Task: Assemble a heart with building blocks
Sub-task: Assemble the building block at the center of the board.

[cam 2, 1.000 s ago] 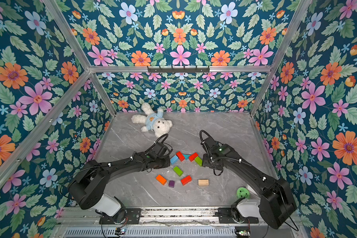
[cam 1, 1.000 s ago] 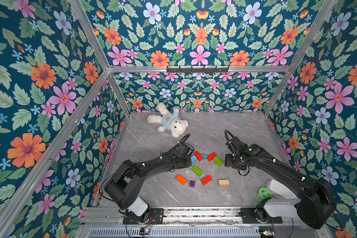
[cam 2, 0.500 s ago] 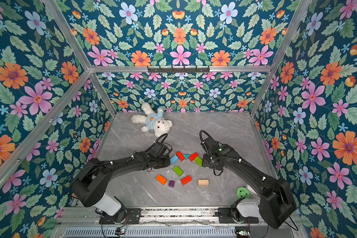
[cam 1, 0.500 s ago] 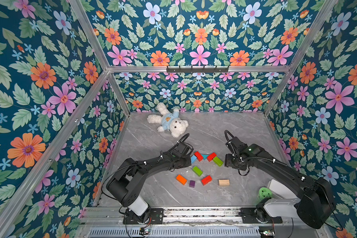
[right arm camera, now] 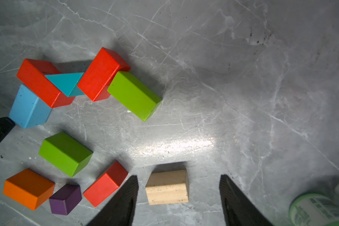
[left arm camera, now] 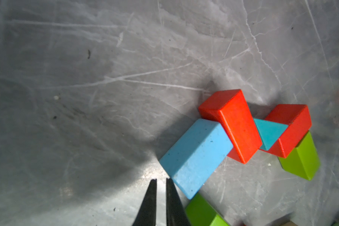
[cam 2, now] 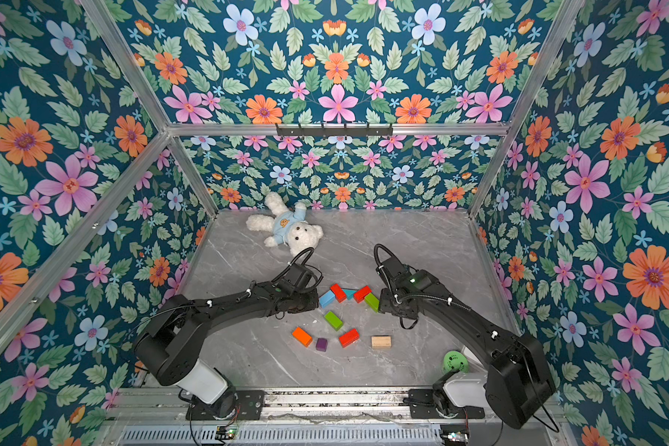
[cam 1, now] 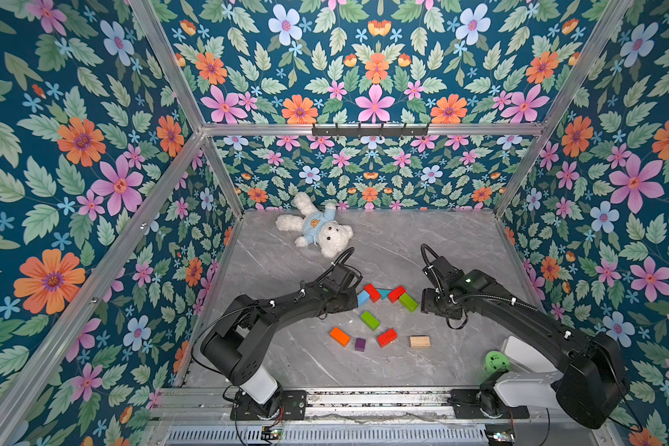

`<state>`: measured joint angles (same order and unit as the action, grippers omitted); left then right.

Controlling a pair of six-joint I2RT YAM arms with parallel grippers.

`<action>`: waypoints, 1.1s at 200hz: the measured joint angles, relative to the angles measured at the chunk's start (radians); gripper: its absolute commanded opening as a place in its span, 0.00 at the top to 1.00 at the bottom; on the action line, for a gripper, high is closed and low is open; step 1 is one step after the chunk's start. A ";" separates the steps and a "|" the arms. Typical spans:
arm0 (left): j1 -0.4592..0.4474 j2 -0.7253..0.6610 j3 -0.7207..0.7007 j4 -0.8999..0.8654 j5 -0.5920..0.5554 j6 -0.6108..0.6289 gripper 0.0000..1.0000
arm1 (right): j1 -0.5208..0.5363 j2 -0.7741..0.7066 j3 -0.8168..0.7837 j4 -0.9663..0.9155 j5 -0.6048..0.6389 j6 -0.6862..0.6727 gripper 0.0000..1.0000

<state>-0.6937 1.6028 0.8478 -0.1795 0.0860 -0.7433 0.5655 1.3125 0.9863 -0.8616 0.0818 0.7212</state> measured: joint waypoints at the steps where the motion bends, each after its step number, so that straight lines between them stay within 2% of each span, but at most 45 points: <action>1: 0.000 0.000 0.000 0.000 0.000 0.001 0.85 | 0.000 0.000 0.000 0.000 0.000 0.000 0.32; 31: 0.006 -0.008 0.000 -0.003 -0.006 0.011 0.83 | 0.017 0.000 0.000 0.004 0.000 -0.019 0.31; 59: 0.012 -0.060 -0.009 -0.029 -0.029 0.014 0.71 | 0.165 0.028 0.027 0.048 -0.059 -0.085 0.25; 79: 0.019 -0.120 -0.023 -0.056 -0.057 0.014 0.63 | 0.249 0.115 0.080 0.080 -0.107 -0.143 0.24; 120: 0.045 -0.233 -0.088 -0.090 -0.120 -0.014 0.59 | 0.283 0.315 0.167 0.125 -0.163 -0.250 0.23; 171: 0.083 -0.317 -0.189 -0.105 -0.130 -0.063 0.60 | 0.352 0.541 0.315 0.132 -0.176 -0.384 0.34; 220: 0.097 -0.359 -0.217 -0.112 -0.136 -0.069 0.60 | 0.351 0.609 0.359 0.116 -0.106 -0.416 0.56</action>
<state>-0.5972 1.2434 0.6308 -0.2916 -0.0498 -0.8120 0.9161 1.9217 1.3453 -0.7452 -0.0238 0.3054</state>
